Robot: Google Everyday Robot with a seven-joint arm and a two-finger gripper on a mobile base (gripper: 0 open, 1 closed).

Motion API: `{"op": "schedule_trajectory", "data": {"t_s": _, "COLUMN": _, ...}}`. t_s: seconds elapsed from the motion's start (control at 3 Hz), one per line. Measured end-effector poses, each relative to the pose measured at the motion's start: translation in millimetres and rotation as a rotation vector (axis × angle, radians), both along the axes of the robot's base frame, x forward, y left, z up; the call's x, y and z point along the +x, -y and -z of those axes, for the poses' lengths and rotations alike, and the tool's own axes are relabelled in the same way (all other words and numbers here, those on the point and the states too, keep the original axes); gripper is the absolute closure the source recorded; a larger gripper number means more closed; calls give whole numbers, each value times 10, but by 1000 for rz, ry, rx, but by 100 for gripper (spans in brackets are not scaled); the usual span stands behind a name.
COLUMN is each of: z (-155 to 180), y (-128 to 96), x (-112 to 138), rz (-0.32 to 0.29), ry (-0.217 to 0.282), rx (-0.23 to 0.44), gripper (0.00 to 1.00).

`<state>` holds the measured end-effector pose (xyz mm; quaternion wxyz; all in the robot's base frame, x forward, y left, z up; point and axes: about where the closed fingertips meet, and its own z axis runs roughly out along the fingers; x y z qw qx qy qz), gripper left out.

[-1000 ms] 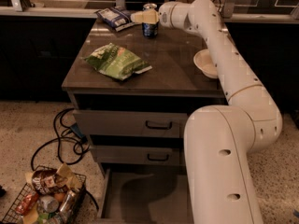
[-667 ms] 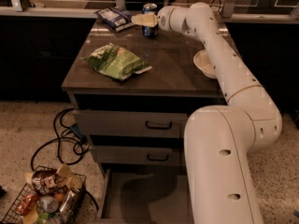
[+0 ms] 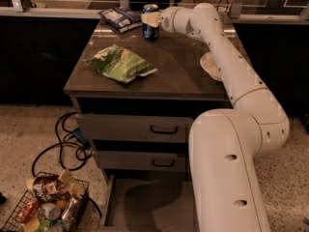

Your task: Place pepsi can into bottom drawer

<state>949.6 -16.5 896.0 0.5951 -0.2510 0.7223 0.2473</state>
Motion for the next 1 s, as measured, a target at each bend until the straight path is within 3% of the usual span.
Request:
{"op": "schedule_trajectory", "data": {"t_s": 0.33, "z": 20, "y": -36, "x": 2, "rz": -4, "ry": -2, "rx": 0, "gripper": 93}}
{"op": "schedule_trajectory", "data": {"t_s": 0.67, "z": 34, "y": -61, "x": 4, "rz": -7, "ry": -4, "rx": 0, "gripper": 100}}
{"op": "schedule_trajectory", "data": {"t_s": 1.0, "z": 33, "y": -62, "x": 4, "rz": -7, "ry": -4, "rx": 0, "gripper": 100}}
